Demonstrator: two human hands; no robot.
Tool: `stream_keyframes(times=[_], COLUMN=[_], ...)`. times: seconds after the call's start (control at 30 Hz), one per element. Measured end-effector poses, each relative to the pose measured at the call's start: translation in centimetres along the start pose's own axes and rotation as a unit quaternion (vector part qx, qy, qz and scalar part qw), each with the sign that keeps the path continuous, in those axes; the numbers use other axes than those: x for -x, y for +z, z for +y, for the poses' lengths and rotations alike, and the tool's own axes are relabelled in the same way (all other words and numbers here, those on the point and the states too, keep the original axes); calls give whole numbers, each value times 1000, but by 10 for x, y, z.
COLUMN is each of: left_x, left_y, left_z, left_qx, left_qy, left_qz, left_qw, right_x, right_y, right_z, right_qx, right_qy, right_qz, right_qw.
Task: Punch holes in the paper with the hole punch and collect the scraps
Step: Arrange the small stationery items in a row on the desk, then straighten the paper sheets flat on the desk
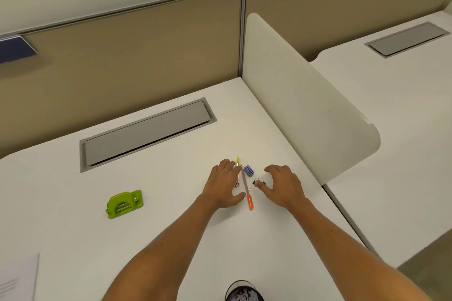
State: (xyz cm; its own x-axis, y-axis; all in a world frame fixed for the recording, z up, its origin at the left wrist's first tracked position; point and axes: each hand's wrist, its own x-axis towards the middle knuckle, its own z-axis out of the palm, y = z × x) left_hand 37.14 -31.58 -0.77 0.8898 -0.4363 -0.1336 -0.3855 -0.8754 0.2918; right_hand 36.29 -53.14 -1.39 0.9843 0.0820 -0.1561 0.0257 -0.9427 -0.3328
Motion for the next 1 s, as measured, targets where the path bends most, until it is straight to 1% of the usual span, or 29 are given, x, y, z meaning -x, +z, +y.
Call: stream_keyframes(times=[0.2, 0.47, 0.57, 0.83, 1.0], left_x=[64, 185, 235, 366, 433], left_y=[-11, -24, -31, -39, -33], left_z=[-33, -101, -129, -202, -239], left_qx=[-9, -12, -20, -16, -11], left_qy=[-67, -168, -198, -257, -274], left_qz=[13, 34, 44, 65, 76], left_qw=[998, 985, 979, 964, 959], right_x=[-3, 18, 33, 79, 109], right_y=[-2, 28, 44, 87, 117], right_z=[-54, -165, -208, -319, -385], right_qx=[32, 55, 68, 95, 95], right_qy=[-101, -217, -239, -274, -294], right_qz=[1, -47, -65, -83, -75], right_qw=[994, 973, 967, 953, 948])
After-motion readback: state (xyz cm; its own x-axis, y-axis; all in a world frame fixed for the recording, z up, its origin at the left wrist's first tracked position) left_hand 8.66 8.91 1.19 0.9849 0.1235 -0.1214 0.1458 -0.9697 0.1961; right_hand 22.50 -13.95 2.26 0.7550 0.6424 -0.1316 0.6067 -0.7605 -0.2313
